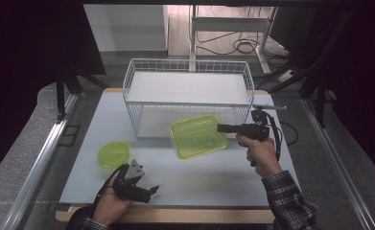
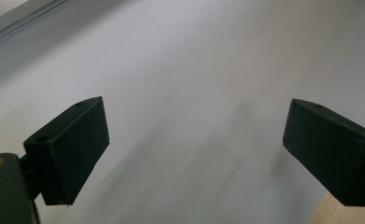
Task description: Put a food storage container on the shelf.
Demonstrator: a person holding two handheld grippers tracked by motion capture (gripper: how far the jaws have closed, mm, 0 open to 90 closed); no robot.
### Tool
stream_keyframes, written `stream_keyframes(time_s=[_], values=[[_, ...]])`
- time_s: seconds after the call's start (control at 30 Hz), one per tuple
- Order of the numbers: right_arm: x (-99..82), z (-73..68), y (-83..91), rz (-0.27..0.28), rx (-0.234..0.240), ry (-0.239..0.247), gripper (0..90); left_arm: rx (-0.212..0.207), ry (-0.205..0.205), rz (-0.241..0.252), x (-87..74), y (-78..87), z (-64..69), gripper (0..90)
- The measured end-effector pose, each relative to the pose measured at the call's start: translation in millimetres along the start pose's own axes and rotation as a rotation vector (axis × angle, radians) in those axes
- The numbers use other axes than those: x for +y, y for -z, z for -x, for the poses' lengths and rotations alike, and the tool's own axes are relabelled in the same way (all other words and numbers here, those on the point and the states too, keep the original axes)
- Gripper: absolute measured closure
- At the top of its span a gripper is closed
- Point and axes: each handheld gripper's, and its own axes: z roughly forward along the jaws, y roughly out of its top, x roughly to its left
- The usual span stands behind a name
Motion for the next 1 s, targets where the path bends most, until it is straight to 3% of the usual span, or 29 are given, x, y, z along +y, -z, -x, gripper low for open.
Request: stream_keyframes(time_s=[0.23,0.73,1.0], values=[[14.3,-13.1,3.7,0.011,-0.003,0.020,80.0,-0.004,0.001,0.002,0.0,-0.4,0.2,6.8],[39.5,-26.0,8.7,0.044,0.022,0.000,80.0,-0.007,-0.006,-0.004,0.3,-1.8,1.0,6.7],[60.0,-41.5,6.4,0.063,0.006,0.029,80.0,-0.015,-0.003,0.004,0.3,-1.4,0.9,6.4]])
